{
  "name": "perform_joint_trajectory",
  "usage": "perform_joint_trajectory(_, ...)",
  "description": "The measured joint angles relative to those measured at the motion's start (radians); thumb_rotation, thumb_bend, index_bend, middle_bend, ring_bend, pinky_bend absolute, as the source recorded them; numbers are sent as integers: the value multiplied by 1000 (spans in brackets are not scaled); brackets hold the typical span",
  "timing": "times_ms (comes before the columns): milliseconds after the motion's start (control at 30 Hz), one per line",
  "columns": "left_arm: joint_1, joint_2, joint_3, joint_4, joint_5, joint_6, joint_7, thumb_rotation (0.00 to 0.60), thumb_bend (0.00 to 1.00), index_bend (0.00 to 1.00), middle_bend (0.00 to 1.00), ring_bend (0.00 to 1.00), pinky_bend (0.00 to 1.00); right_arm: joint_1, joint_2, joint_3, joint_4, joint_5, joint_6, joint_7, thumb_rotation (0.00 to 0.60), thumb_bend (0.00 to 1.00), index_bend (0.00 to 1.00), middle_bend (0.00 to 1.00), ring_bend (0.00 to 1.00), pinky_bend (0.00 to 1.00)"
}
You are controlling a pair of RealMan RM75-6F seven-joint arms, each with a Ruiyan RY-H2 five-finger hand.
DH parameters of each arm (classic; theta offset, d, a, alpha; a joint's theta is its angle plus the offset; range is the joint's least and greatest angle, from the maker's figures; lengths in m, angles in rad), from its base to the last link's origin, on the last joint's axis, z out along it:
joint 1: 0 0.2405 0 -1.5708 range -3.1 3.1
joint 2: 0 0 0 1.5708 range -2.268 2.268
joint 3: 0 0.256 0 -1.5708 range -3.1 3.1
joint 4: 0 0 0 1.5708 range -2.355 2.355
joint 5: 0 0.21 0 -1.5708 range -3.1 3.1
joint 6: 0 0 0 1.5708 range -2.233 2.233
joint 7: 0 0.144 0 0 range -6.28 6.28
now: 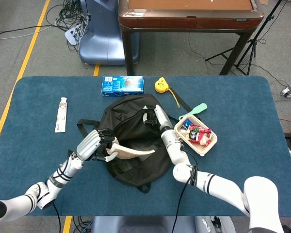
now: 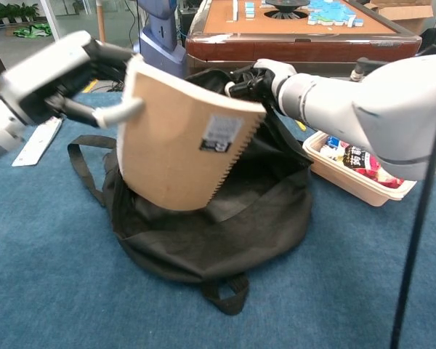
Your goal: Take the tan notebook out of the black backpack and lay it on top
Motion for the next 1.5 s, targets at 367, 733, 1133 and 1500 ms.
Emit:
perform_joint_trajectory(367,96,228,-57,-222,-63,23,4,600,370,690,721,638,401,-113,124,-125,-206,-201,-14,41,600,668,524,399,247,264)
perform_joint_trajectory(733,146,324,-115,-245,-137,-41,30,600,369,685,721,638,401,-212,339,-301,-500,-473,-54,39,600,277,0,0,0,75)
perform_joint_trajectory(1133,85,241,-184,-133,-158,-139,185,600,370,678,721,631,401,-336,534,-402,-702,-743,120,59,600,243,0,0,0,56)
perform_joint_trajectory(1500,-17,35,-208,74,-134,-207,395,600,368,636,680,620,401,-442,677,-402,-754,-792,321,129,600,244,0,0,0,55)
